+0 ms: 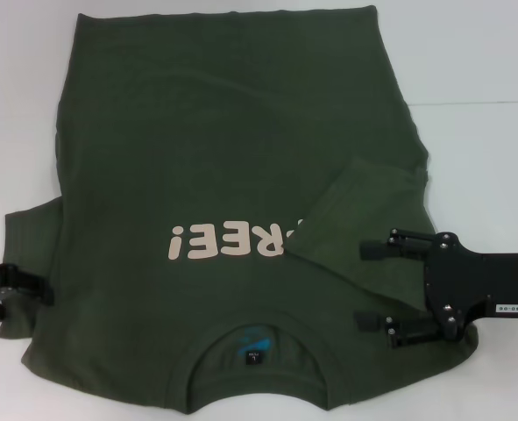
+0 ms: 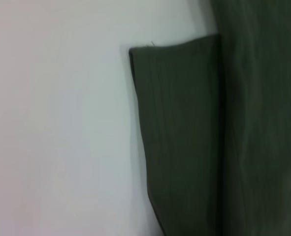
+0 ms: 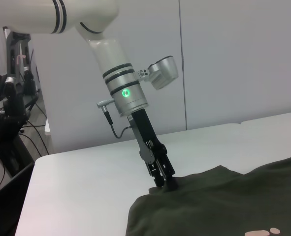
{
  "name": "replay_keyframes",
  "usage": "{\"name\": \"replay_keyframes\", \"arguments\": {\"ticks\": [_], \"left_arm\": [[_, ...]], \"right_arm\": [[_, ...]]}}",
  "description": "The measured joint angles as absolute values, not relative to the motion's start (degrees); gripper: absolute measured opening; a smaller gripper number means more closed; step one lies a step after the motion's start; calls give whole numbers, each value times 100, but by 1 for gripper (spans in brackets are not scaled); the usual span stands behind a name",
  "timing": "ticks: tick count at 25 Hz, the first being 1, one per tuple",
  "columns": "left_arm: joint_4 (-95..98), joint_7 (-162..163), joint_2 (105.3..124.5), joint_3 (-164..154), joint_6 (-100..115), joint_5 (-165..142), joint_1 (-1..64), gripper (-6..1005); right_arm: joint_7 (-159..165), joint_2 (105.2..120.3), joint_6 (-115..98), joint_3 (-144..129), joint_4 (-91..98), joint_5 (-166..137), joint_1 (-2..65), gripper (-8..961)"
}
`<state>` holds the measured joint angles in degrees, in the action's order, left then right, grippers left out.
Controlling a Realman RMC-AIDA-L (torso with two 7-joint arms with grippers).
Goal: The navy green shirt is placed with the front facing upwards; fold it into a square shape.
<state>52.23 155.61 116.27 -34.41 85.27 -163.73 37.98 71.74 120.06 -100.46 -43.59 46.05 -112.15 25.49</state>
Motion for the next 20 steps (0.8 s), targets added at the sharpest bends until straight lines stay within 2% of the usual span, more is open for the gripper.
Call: {"name": "replay_keyframes", "arguments": {"ticks": [18,20], "left_arm": [[4888,15574,11589,-3437,8214,-16365,4002,797],[4890,15579,11594,-3445,8147,-16365,4000,728]], "right_arm": [[7180,11997,-10036,-4359,4605,-11214,2549,946],[7180,11997,-10036,-4359,4605,-11214,2549,947]]}}
